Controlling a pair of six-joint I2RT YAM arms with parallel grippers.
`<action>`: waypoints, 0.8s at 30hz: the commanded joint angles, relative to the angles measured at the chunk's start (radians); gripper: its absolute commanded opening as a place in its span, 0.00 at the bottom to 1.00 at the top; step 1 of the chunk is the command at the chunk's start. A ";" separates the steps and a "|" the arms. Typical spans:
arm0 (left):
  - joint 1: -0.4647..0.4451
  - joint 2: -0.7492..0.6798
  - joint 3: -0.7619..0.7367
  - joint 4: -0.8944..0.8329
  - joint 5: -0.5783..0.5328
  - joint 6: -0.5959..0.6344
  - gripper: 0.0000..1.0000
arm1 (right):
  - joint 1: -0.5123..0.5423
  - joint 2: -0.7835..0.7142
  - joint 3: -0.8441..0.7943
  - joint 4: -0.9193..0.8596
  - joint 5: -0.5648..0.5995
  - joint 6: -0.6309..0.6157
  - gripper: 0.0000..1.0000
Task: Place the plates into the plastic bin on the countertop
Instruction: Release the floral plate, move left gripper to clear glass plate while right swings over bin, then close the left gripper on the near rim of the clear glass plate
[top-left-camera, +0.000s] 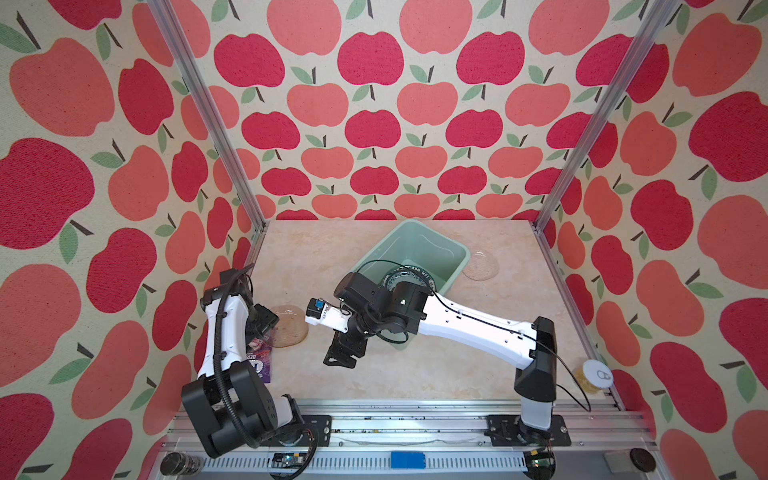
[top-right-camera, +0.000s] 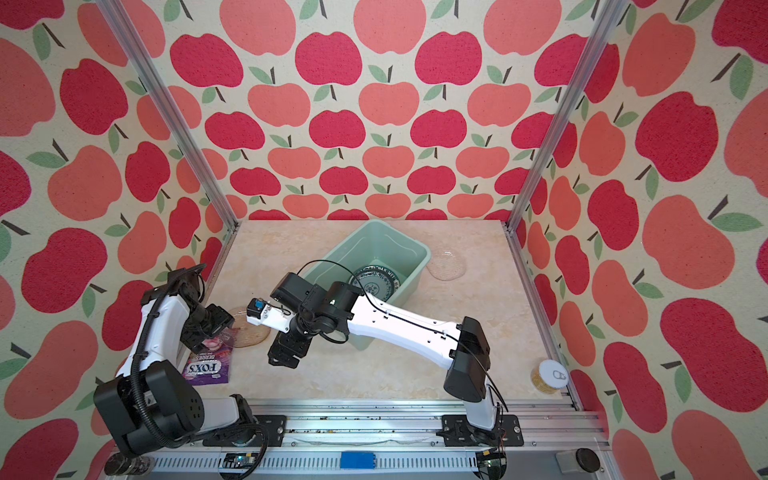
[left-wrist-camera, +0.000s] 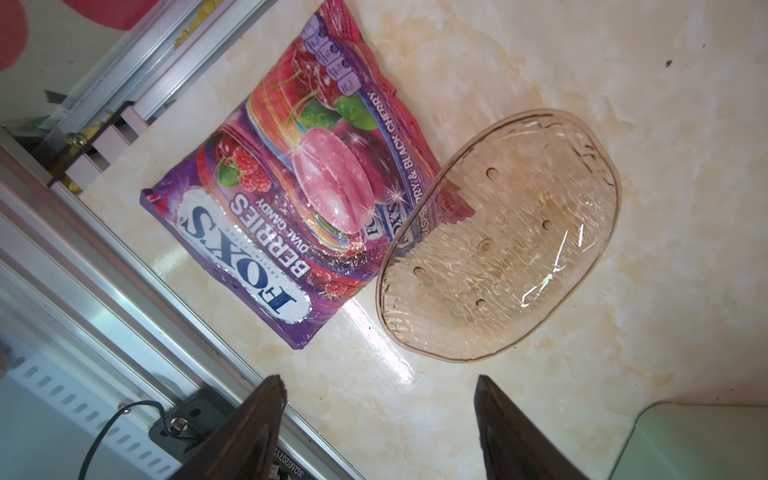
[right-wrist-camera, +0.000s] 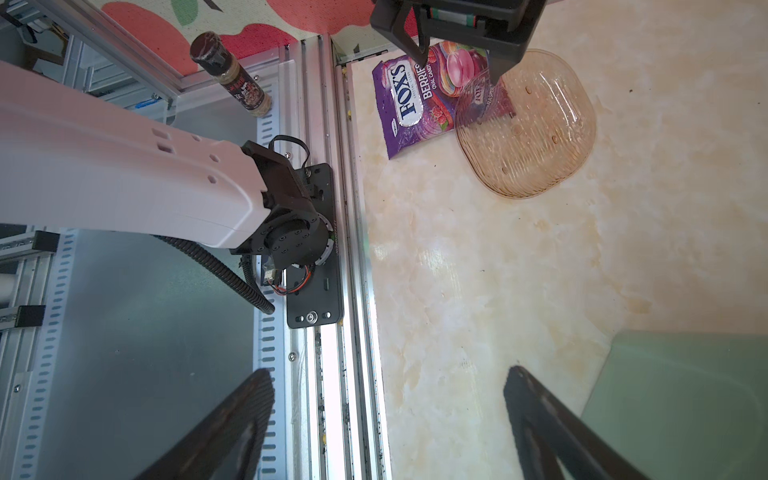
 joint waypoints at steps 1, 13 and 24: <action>-0.007 0.062 0.062 0.029 -0.052 0.075 0.72 | -0.005 -0.054 -0.038 0.066 -0.034 -0.021 0.91; -0.084 0.261 0.124 0.115 -0.084 0.181 0.54 | -0.056 -0.079 -0.121 0.149 -0.099 0.024 0.91; -0.095 0.310 0.137 0.165 -0.139 0.224 0.53 | -0.086 -0.079 -0.143 0.166 -0.136 0.035 0.91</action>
